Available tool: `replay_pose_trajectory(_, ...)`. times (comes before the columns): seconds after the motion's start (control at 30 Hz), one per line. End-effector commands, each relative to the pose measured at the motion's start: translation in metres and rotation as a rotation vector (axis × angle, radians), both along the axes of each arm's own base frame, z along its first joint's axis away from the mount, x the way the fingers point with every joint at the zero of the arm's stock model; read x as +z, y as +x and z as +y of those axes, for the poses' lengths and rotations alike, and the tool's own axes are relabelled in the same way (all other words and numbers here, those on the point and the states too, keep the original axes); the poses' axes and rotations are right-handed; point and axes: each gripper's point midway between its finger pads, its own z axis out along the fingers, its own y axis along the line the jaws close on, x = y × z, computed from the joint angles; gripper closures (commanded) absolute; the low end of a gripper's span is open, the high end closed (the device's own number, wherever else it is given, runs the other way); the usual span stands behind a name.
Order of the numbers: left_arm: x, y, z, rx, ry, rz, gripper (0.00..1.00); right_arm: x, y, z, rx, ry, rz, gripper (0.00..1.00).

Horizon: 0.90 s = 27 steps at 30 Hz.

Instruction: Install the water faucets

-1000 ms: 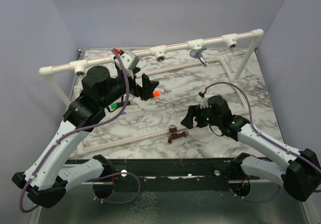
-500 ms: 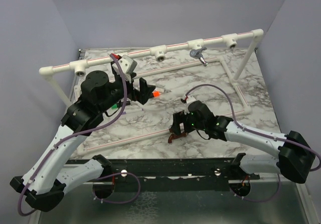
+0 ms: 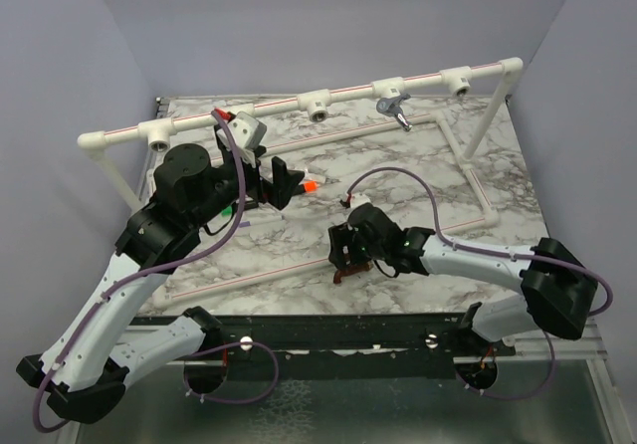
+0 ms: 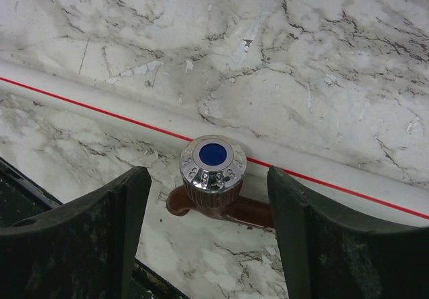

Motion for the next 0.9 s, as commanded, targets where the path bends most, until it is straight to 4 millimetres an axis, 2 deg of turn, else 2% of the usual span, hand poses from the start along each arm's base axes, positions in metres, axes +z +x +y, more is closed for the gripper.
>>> replay_pose_trajectory(0.0,-0.006,-0.002,0.004,0.016,0.010,0.020,0.01,0.002,0.006,0.010,-0.019,-0.001,-0.021,0.26)
replay_pose_trajectory(0.17,-0.010,-0.002,0.005,0.017,0.017,0.023,0.01,-0.007,0.004,0.011,-0.016,-0.034,-0.007,0.32)
replay_pose_trajectory(0.33,-0.012,-0.003,0.005,0.015,0.019,0.025,0.01,-0.008,0.002,0.013,-0.004,-0.045,-0.012,0.43)
replay_pose_trajectory(0.43,-0.013,-0.003,0.005,0.015,0.021,0.027,0.01,-0.006,0.000,0.012,0.001,-0.053,-0.015,0.57)
replay_pose_trajectory(0.63,-0.015,-0.003,0.005,0.017,0.020,0.032,0.01,0.009,-0.003,0.008,0.017,-0.048,-0.039,0.97)
replay_pose_trajectory(0.87,-0.025,-0.001,0.006,0.033,0.020,0.060,0.01,0.037,-0.013,0.004,0.079,0.012,-0.084,1.00)
